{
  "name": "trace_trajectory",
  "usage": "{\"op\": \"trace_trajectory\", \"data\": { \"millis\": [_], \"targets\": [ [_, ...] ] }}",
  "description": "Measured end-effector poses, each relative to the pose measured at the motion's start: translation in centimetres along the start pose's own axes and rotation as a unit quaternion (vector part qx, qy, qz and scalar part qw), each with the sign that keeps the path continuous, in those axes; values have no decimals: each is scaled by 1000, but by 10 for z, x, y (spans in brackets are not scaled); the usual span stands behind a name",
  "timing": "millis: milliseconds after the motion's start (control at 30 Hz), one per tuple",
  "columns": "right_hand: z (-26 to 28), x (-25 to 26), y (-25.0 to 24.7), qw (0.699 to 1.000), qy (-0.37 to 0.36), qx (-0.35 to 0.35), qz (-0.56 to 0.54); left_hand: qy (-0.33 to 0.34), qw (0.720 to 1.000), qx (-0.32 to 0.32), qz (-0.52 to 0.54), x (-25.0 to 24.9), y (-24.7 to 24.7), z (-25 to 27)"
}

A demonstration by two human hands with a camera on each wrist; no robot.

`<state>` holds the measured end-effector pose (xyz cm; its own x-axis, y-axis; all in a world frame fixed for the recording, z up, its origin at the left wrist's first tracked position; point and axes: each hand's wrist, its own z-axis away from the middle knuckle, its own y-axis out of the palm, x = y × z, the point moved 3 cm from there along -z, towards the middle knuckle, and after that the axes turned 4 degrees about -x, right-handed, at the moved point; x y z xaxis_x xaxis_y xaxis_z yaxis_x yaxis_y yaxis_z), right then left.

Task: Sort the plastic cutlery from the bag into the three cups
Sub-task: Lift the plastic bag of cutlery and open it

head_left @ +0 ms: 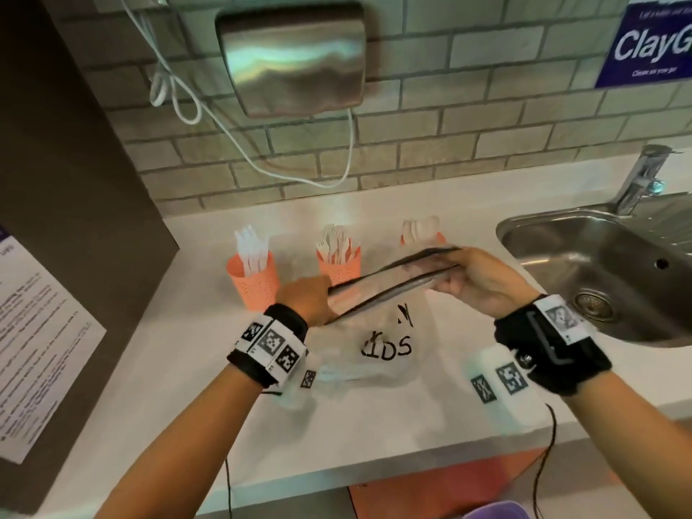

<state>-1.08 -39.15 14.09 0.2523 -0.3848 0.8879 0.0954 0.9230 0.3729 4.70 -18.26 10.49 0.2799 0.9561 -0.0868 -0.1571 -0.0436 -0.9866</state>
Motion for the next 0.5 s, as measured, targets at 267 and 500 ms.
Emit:
{"op": "trace_trajectory", "data": {
  "millis": [267, 500],
  "targets": [
    [4, -45, -12, 980, -37, -75, 182, -229, 717, 45, 656, 15, 43, -2],
    [27, -79, -18, 934, 49, 94, 341, -234, 533, 103, 807, 0, 48, -7]
  ]
}}
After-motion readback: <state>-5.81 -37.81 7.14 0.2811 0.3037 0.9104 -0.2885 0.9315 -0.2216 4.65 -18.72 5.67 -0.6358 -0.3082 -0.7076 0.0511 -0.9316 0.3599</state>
